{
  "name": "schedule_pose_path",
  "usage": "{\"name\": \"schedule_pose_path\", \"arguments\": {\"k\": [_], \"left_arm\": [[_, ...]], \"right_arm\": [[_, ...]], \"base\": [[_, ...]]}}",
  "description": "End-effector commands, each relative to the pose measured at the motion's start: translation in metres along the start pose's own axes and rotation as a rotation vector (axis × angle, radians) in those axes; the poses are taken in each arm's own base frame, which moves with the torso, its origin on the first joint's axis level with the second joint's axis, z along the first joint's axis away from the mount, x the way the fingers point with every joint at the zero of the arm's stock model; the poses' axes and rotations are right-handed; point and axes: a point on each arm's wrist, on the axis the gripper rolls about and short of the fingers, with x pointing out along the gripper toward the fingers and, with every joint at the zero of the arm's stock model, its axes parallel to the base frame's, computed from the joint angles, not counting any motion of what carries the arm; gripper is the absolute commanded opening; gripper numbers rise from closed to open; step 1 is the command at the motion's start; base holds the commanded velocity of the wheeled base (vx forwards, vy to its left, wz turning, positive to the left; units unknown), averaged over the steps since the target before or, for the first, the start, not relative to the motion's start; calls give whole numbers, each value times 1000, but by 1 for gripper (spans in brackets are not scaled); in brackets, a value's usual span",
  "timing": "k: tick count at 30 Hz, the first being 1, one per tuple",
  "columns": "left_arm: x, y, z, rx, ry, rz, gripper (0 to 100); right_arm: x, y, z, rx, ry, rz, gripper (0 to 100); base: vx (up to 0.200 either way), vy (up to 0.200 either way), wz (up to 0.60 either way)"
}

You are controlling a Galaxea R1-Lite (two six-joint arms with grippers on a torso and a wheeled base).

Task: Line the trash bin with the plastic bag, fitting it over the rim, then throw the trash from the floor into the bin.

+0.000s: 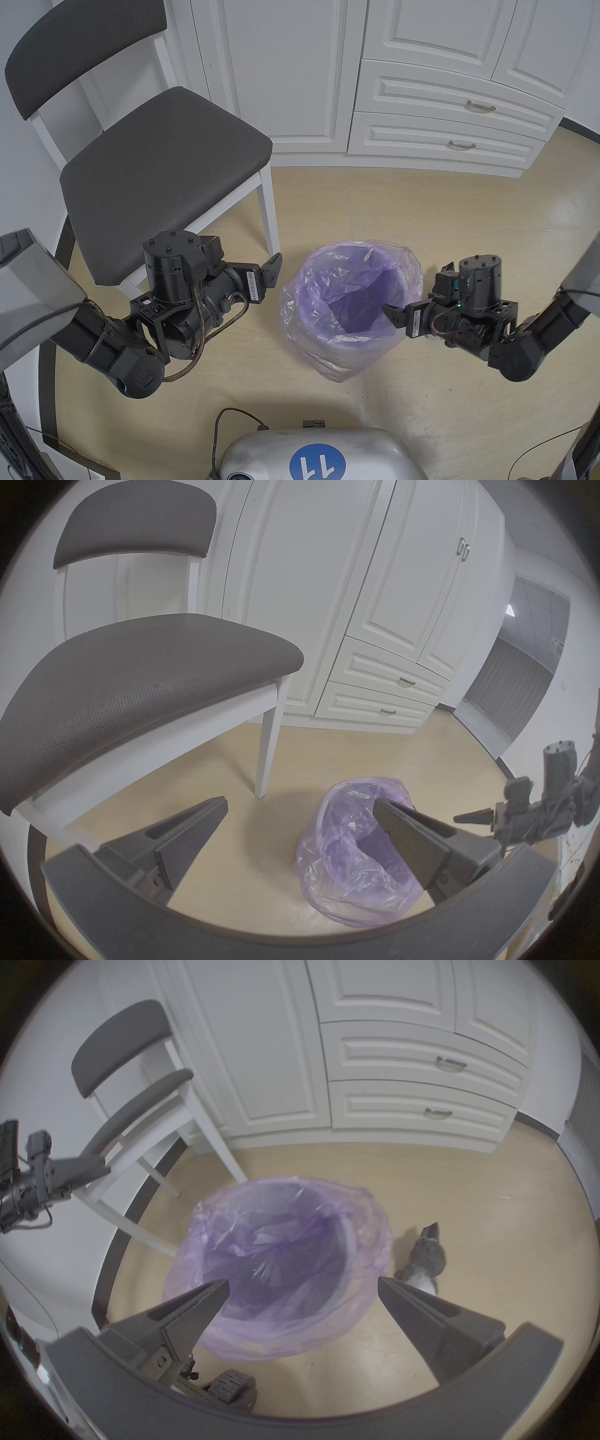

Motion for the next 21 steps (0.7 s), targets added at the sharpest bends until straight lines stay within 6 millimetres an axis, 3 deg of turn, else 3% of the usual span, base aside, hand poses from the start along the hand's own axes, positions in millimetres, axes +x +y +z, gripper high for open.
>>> {"name": "schedule_pose_path", "arguments": {"k": [1, 5, 13, 21], "left_arm": [[0, 0, -2, 2, 6, -1, 100], [2, 0, -2, 2, 6, -1, 100], [3, -2, -8, 7, 23, -7, 100], [9, -13, -28, 21, 76, -30, 100]], "right_arm": [[46, 23, -47, -15, 91, -3, 100], [61, 26, -65, -18, 90, -54, 100], [37, 30, -69, -111, 129, -27, 100], [40, 51, -93, -159, 188, 26, 100]], "base": [[0, 0, 0], [0, 0, 0], [0, 0, 0], [0, 0, 0]]}}
